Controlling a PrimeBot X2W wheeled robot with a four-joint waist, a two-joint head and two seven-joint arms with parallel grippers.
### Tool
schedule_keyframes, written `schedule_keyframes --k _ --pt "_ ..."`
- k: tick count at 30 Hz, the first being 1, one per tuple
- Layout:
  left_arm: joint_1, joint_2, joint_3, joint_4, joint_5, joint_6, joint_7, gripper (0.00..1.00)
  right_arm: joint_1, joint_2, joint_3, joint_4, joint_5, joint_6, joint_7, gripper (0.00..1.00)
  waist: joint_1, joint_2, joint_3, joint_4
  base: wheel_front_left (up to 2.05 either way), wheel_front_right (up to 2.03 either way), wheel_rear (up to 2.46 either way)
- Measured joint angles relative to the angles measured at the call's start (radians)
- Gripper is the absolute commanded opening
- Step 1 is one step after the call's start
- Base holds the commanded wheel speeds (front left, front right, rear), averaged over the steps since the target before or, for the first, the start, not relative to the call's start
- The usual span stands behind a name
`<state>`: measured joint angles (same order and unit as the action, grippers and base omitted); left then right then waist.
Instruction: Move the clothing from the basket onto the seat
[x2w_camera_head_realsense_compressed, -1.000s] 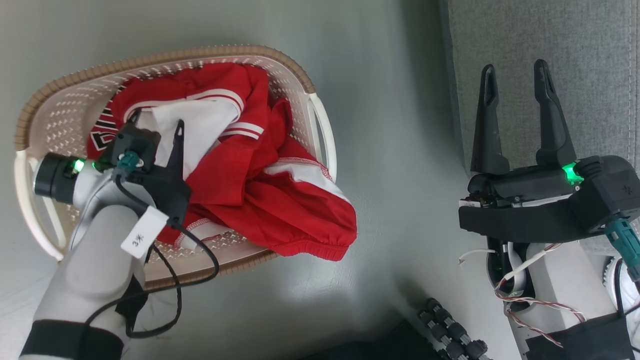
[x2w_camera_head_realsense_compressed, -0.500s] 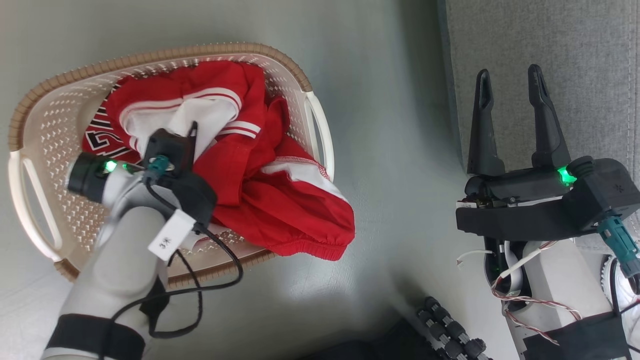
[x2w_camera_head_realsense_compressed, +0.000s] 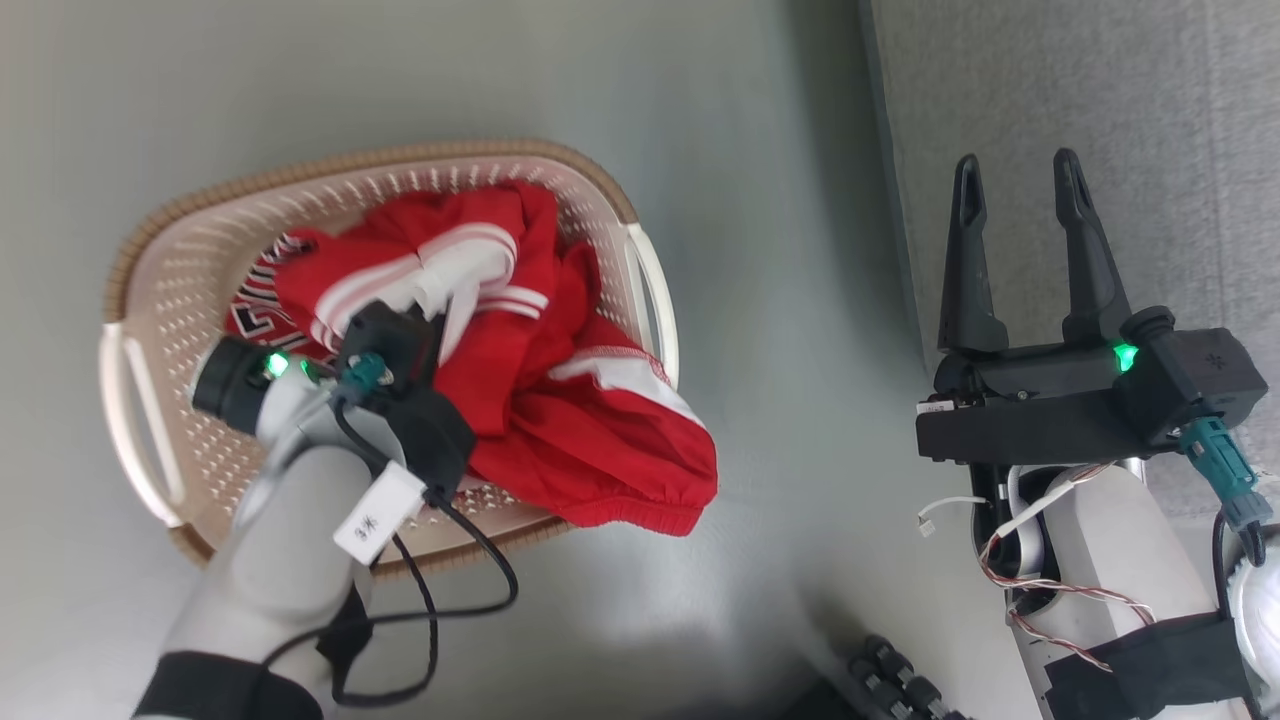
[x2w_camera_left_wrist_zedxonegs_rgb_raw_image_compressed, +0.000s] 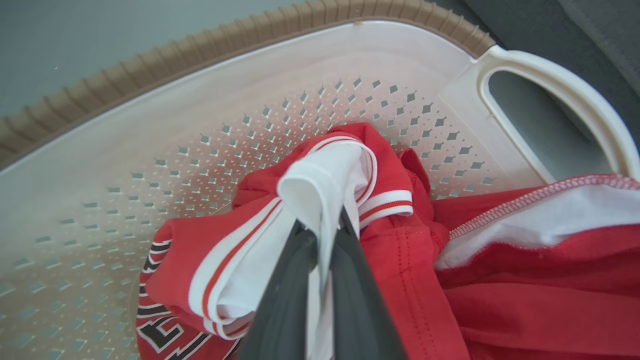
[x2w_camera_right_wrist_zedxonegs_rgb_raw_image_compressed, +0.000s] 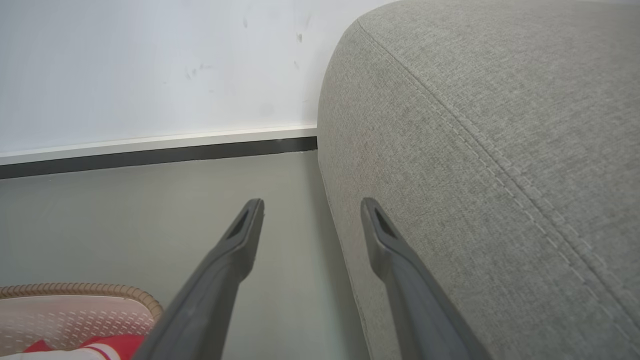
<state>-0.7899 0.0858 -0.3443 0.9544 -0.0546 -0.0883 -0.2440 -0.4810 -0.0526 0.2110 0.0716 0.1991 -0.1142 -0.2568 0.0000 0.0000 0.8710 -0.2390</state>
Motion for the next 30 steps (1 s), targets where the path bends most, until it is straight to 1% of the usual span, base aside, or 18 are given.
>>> schedule_keyframes --k 8,12,21,30 --pt "0.041 -0.021 -0.03 -0.036 -0.007 -0.018 -0.006 0.0 0.007 0.0 -0.017 0.065 0.0 0.004 0.0 1.0 0.0 -0.0001 -0.096 0.027 0.0 0.0 0.0" --pt "0.047 -0.024 -0.03 -0.094 -0.024 -0.024 -0.006 0.0 0.021 0.0 -0.023 0.095 0.0 0.011 0.0 1.0 -0.0001 0.0 -0.15 0.046 0.0 0.0 0.0" --pt "0.063 -0.031 -0.042 -0.212 -0.067 -0.035 -0.006 0.0 0.021 -0.003 -0.028 0.165 -0.006 0.044 0.0 1.0 -0.0002 -0.0001 -0.278 0.094 0.0 0.0 0.0" --pt "0.082 -0.032 -0.031 -0.315 -0.115 -0.036 -0.006 0.0 0.026 -0.003 -0.024 0.234 -0.006 0.067 0.0 1.0 -0.0002 0.0 -0.413 0.132 0.0 0.0 0.0"
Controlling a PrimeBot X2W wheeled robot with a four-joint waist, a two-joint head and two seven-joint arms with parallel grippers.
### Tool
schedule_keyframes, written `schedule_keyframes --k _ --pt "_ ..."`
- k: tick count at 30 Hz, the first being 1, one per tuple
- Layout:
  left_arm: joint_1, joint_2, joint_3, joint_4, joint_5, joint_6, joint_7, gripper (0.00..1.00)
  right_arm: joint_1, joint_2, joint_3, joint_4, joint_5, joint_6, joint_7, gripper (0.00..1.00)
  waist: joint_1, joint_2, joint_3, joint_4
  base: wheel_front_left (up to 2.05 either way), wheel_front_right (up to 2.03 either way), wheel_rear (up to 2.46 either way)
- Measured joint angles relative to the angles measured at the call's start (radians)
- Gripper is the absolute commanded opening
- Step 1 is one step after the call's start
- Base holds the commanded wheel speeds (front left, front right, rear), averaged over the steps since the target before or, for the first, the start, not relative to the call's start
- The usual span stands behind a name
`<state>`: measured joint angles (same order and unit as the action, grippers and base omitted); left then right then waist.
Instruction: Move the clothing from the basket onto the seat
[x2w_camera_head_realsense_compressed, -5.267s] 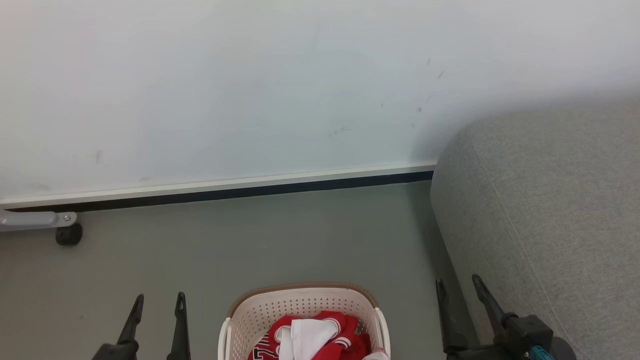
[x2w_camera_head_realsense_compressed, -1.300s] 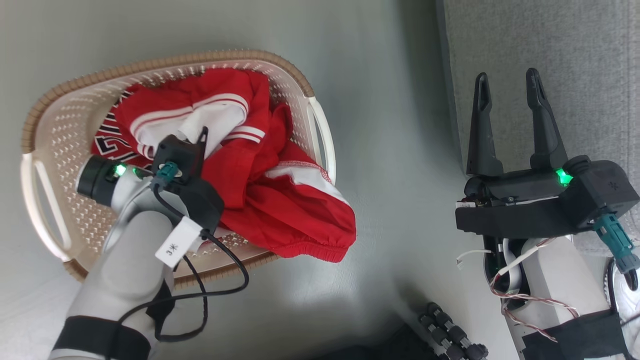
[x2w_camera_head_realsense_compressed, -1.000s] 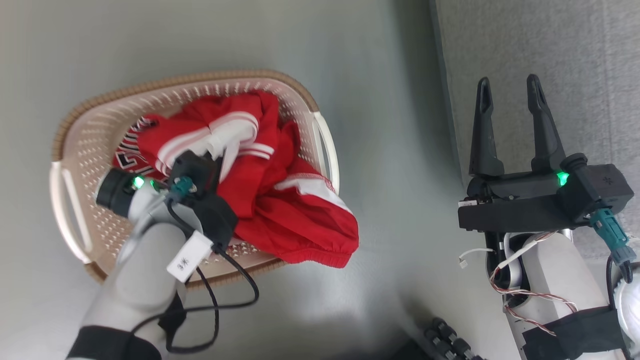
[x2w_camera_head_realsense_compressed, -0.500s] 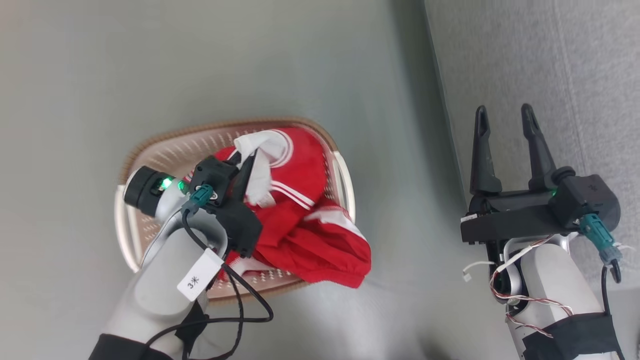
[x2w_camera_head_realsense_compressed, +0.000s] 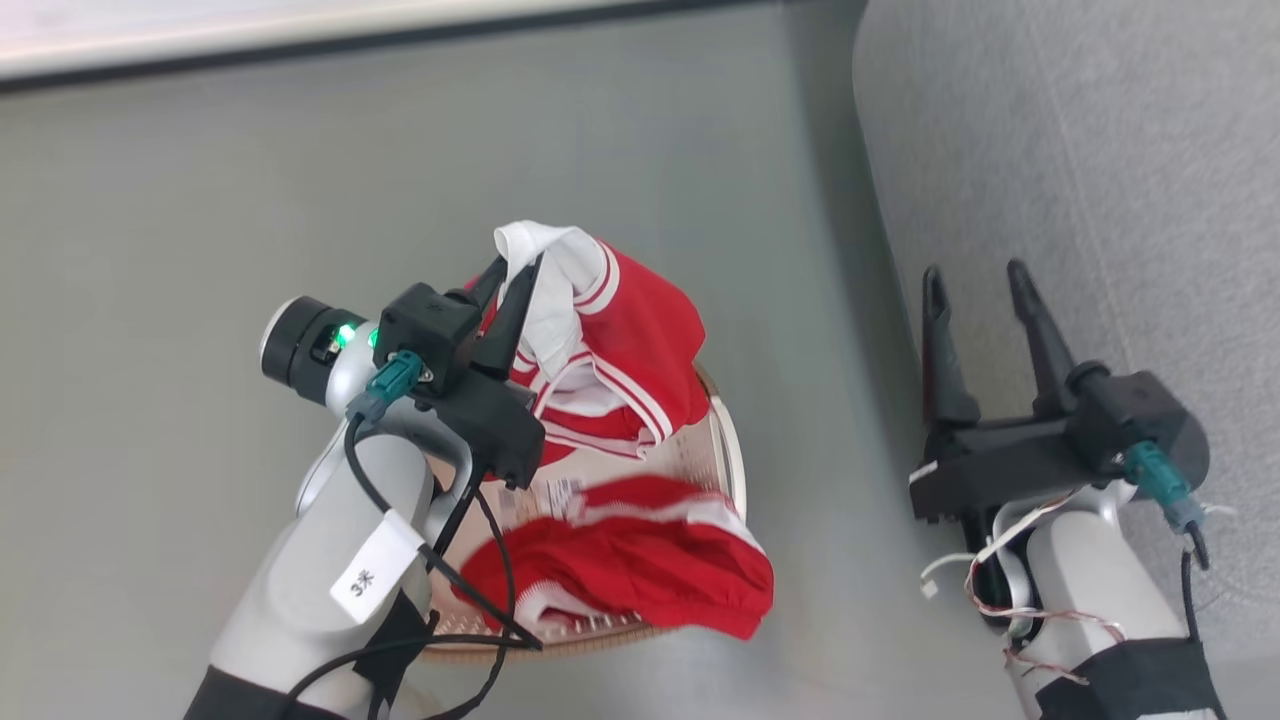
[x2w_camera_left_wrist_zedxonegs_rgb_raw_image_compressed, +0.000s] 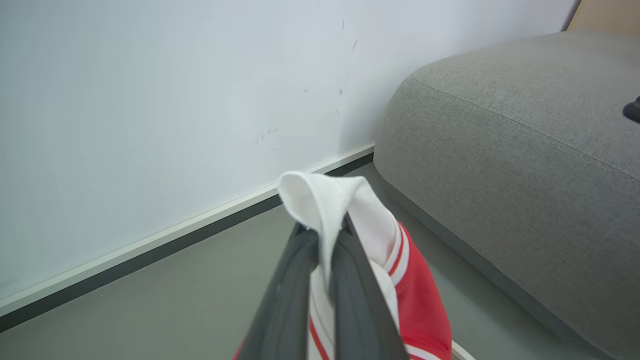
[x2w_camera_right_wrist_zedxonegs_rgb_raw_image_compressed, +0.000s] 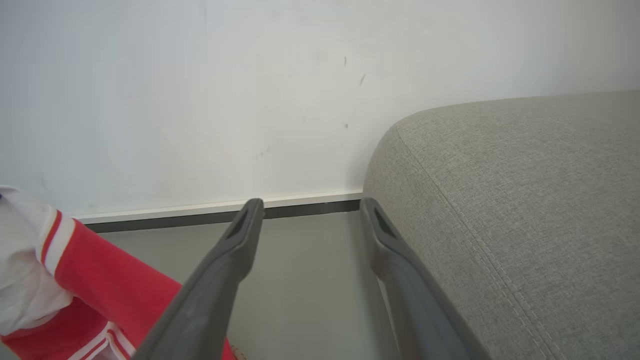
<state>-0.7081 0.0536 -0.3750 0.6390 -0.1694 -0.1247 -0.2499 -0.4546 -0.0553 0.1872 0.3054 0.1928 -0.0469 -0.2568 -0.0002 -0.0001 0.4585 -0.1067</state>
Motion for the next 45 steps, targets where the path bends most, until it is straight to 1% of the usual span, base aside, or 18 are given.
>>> schedule_keyframes --k 2,5,10,16,21,22,23,27,33,41,45 --pt "0.006 0.002 0.004 -0.008 -0.01 -0.004 0.0 0.0 0.008 0.0 0.006 0.015 0.0 0.005 0.0 1.0 0.0 -0.0001 -0.031 0.006 0.0 0.0 0.0" --pt "0.011 0.012 0.012 -0.023 -0.022 -0.006 0.0 0.0 0.023 0.0 0.024 0.041 0.0 0.021 0.0 1.0 0.0 -0.0001 -0.076 0.014 0.0 0.0 0.0" --pt "0.018 0.017 0.013 -0.04 -0.034 -0.006 0.0 0.0 0.045 0.0 0.043 0.078 0.0 0.031 0.0 1.0 0.0001 -0.0001 -0.152 0.023 0.0 0.0 0.0" --pt "0.027 0.046 -0.003 -0.044 -0.073 -0.006 0.0 0.0 0.061 0.0 0.066 0.122 -0.001 0.052 0.0 1.0 0.0 -0.0001 -0.244 0.028 0.0 0.0 0.0" --pt "0.043 0.05 -0.024 -0.049 -0.095 -0.006 0.0 0.0 0.078 0.0 0.092 0.156 -0.001 0.068 0.0 1.0 0.0001 0.0 -0.319 0.029 0.0 0.0 0.0" --pt "0.048 0.052 -0.036 -0.047 -0.101 -0.006 0.0 0.0 0.086 0.0 0.108 0.17 -0.002 0.082 0.0 1.0 0.0001 0.0 -0.349 0.029 0.0 0.0 0.0" --pt "0.048 0.052 -0.036 -0.047 -0.101 -0.006 0.0 0.0 0.086 0.0 0.108 0.17 -0.002 0.082 0.0 1.0 0.0001 0.0 -0.349 0.029 0.0 0.0 0.0" --pt "0.076 0.053 -0.063 -0.055 -0.129 -0.006 0.0 0.0 0.096 0.0 0.154 0.187 -0.017 0.11 0.0 1.0 0.0 0.0 -0.406 0.027 0.0 0.0 0.0" --pt "0.081 0.052 -0.089 -0.073 -0.142 -0.006 0.012 0.0 0.063 -0.001 0.224 0.22 -0.022 0.136 0.0 1.0 0.0001 0.0 -0.468 0.024 0.0 0.0 0.0" --pt "0.077 0.039 -0.146 -0.106 -0.156 -0.007 0.045 0.0 0.003 -0.001 0.367 0.27 -0.001 0.153 0.0 1.0 0.0002 0.0 -0.504 0.041 0.0 0.0 0.0" --pt "0.077 0.038 -0.173 -0.133 -0.172 -0.007 0.056 0.0 -0.033 -0.001 0.41 0.315 0.015 0.158 0.0 1.0 0.0002 0.0001 -0.512 0.054 0.0 0.0 0.0"
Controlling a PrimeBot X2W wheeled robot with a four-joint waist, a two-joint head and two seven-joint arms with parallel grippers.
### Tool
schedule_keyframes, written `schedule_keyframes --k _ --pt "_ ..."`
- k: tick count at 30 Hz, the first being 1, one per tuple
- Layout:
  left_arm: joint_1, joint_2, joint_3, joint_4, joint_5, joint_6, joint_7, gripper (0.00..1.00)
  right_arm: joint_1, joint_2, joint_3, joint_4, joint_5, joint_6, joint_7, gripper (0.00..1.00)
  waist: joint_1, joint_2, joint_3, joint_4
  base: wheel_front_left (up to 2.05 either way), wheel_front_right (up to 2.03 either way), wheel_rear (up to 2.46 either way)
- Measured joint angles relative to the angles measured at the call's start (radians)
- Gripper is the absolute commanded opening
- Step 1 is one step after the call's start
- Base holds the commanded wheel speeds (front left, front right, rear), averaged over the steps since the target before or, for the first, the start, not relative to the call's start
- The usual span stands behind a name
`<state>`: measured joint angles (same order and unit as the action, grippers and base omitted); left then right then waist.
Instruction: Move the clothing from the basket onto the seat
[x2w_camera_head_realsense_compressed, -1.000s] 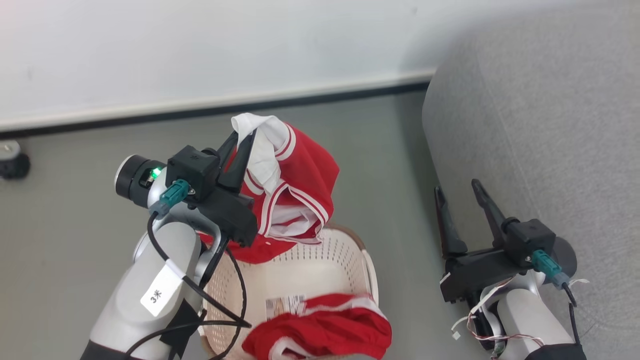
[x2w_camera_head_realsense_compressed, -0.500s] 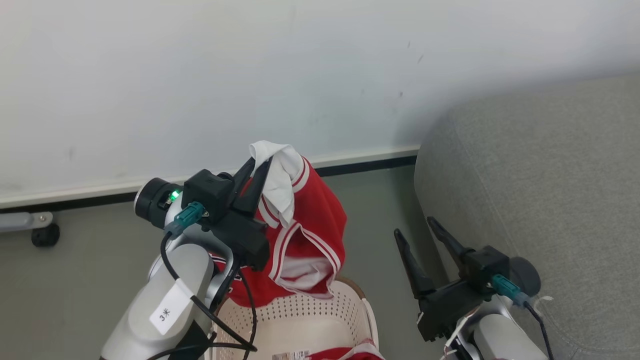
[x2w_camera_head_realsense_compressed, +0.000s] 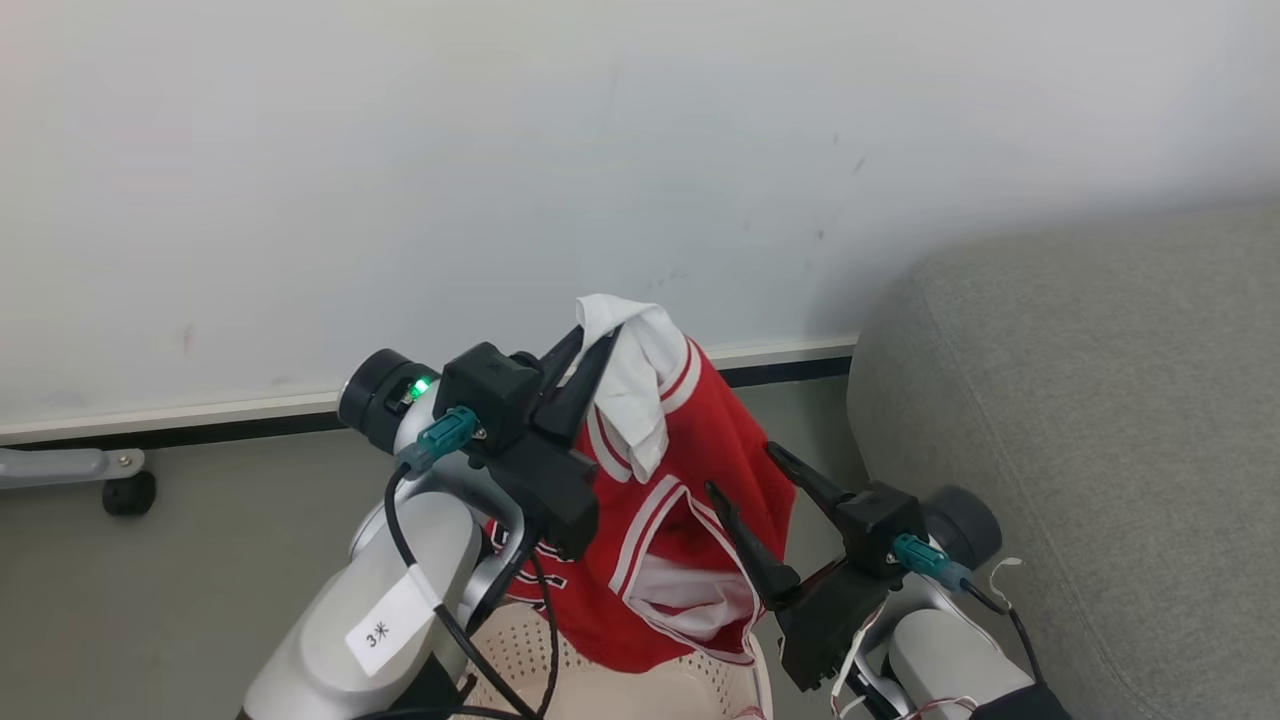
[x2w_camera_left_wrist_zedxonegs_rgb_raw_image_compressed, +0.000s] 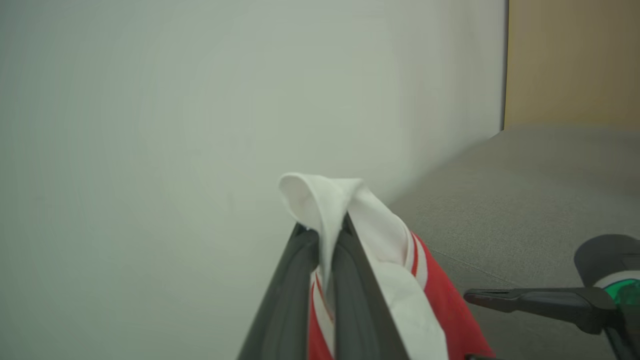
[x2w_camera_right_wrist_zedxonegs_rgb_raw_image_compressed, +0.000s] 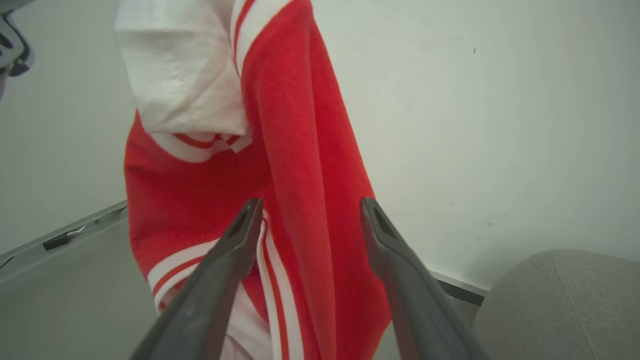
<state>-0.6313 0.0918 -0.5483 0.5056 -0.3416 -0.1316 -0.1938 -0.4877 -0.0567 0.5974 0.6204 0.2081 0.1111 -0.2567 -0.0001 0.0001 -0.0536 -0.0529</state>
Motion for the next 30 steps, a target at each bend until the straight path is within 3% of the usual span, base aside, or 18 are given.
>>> schedule_keyframes --k 11,14,15,16,18,25,26,27,28,30 --pt "0.0 0.001 -0.025 -0.091 -0.035 0.0 0.034 0.0 -0.084 -0.001 0.093 0.144 0.057 0.003 0.0 1.0 0.0001 0.0 -0.008 0.024 0.0 0.0 0.0" --pt "0.0 0.001 -0.028 -0.109 -0.038 0.0 0.044 0.0 -0.107 -0.002 0.119 0.169 0.075 0.004 0.0 0.38 0.0001 0.0 -0.006 0.028 0.0 0.0 0.0" --pt "0.001 0.001 -0.028 -0.114 -0.041 0.0 0.044 0.0 -0.116 -0.002 0.127 0.174 0.085 0.004 0.0 0.25 0.0001 0.0 -0.005 0.029 0.0 0.0 0.0" --pt "0.002 0.001 -0.028 -0.118 -0.044 0.0 0.046 0.0 -0.123 -0.002 0.133 0.176 0.098 0.004 0.0 0.05 0.0001 -0.0001 -0.004 0.03 0.0 0.0 0.0" --pt "0.004 0.002 -0.026 -0.123 -0.047 0.0 0.053 0.0 -0.137 -0.001 0.145 0.183 0.115 0.004 0.0 0.0 0.0001 0.0 -0.002 0.031 0.0 0.0 0.0" --pt "0.043 0.019 0.004 -0.127 -0.084 0.008 0.061 0.0 -0.146 -0.002 0.166 0.192 0.172 0.004 0.0 0.0 0.0001 0.0 0.005 0.026 0.0 0.0 0.0" --pt "0.053 0.027 0.009 -0.126 -0.088 0.01 0.062 0.07 -0.15 -0.002 0.165 0.194 0.175 0.004 0.0 0.0 0.0001 0.0 0.007 0.023 0.0 0.0 0.0" --pt "0.062 0.033 0.016 -0.126 -0.09 0.013 0.061 0.68 -0.157 -0.001 0.164 0.197 0.182 0.004 0.0 0.0 0.0001 0.0 0.008 0.02 0.0 0.0 0.0" --pt "0.069 0.036 0.021 -0.123 -0.093 0.017 0.061 1.0 -0.164 -0.002 0.16 0.198 0.185 0.004 0.0 0.0 0.0002 0.0 0.009 0.016 0.0 0.0 0.0" --pt "0.079 0.043 0.031 -0.122 -0.098 0.019 0.06 1.0 -0.175 -0.002 0.153 0.203 0.191 0.004 0.0 0.0 0.0001 0.0 0.012 0.008 0.0 0.0 0.0"
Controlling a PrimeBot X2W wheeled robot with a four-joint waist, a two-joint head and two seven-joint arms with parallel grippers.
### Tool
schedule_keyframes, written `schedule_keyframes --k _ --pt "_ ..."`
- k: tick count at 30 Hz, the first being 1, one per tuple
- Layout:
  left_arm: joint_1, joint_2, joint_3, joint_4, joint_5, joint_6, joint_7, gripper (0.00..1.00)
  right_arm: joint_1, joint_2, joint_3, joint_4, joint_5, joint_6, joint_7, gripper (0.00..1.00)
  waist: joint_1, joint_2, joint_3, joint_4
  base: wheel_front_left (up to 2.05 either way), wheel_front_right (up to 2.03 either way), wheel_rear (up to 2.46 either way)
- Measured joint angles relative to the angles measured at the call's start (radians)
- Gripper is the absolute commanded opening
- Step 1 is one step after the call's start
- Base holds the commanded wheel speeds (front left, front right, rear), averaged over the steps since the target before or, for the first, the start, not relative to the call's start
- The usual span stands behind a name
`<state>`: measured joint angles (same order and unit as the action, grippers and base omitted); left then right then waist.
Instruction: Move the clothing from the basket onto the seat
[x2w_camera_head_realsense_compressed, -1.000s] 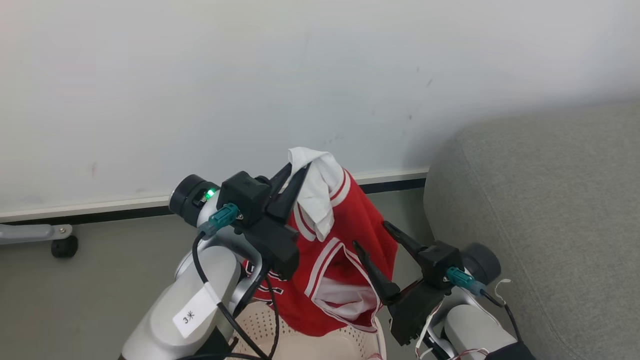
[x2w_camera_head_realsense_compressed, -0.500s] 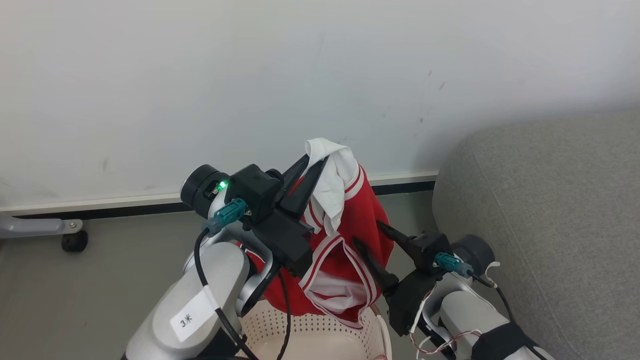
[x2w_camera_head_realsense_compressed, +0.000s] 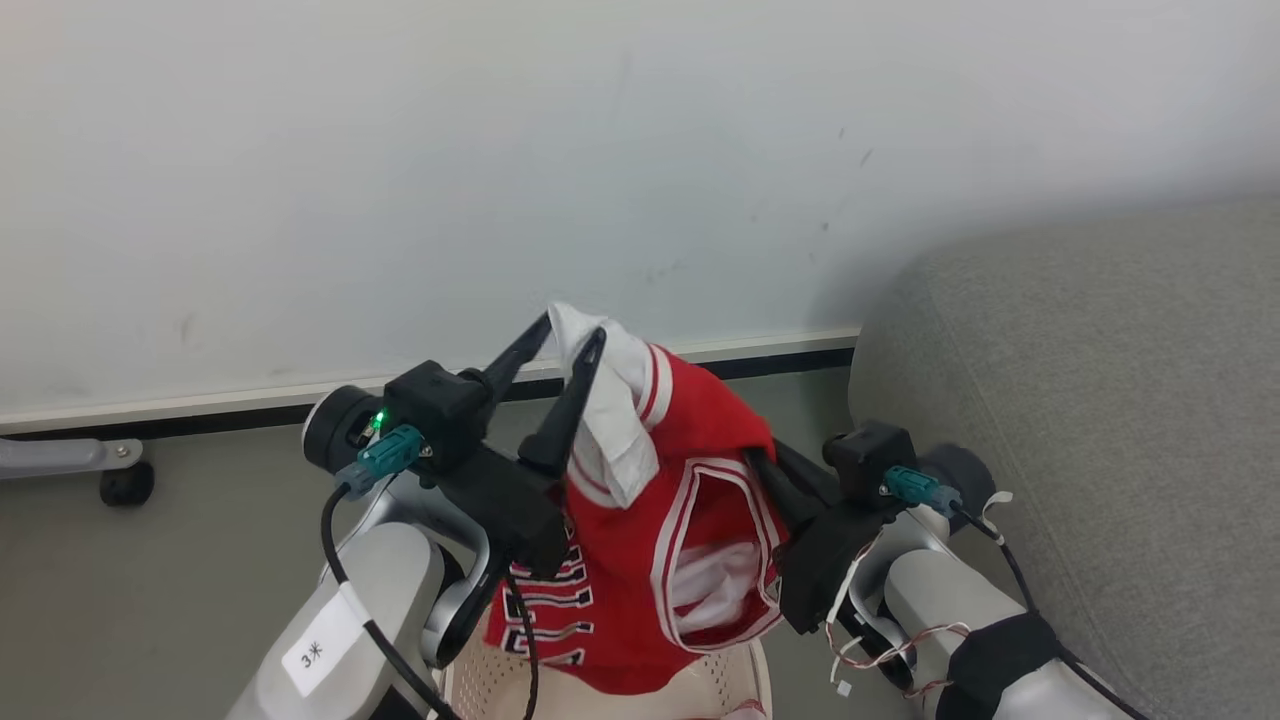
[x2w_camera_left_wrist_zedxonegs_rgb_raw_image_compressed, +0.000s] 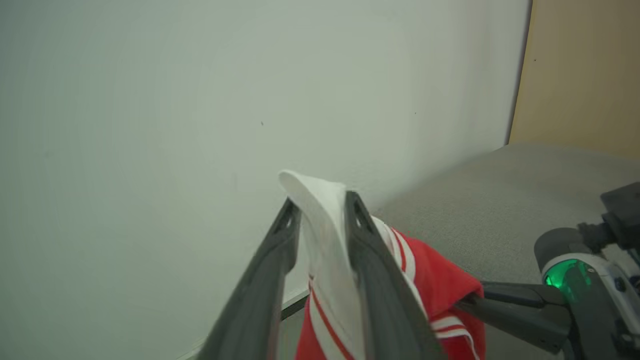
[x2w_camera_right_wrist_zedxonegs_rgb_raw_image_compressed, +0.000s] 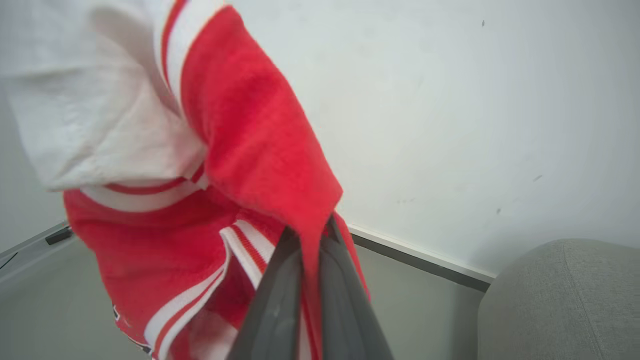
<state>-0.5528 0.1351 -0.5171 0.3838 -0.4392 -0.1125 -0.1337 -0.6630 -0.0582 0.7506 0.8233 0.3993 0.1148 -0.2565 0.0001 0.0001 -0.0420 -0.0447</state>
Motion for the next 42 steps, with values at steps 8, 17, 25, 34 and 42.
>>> schedule_keyframes --k 8,17,25,34,42 --pt "0.056 0.025 0.029 0.014 -0.009 0.017 -0.029 1.0 -0.034 -0.001 -0.062 0.026 0.007 0.0 0.0 0.0 0.0 0.0 0.01 -0.038 0.0 0.0 0.0" --pt "0.141 0.029 0.025 0.015 -0.022 0.016 -0.058 1.0 -0.048 -0.049 -0.108 -0.017 0.006 -0.015 0.0 0.0 0.0 0.0 0.018 -0.09 0.0 0.0 0.0" --pt "0.221 0.023 0.006 -0.004 -0.036 0.015 -0.08 1.0 -0.042 -0.089 -0.14 -0.099 -0.003 -0.041 0.0 0.0 0.0 0.0 0.021 -0.156 0.0 0.0 0.0" --pt "0.283 0.013 -0.02 -0.043 -0.036 0.015 -0.09 1.0 -0.017 -0.12 -0.151 -0.201 -0.029 -0.062 0.0 0.0 0.0 0.0 0.027 -0.239 0.0 0.0 0.0" --pt "0.301 -0.003 -0.045 -0.092 -0.033 0.014 -0.098 1.0 0.029 -0.167 -0.179 -0.297 -0.035 -0.089 0.0 0.0 0.0 0.0 0.045 -0.347 0.0 0.0 0.0"
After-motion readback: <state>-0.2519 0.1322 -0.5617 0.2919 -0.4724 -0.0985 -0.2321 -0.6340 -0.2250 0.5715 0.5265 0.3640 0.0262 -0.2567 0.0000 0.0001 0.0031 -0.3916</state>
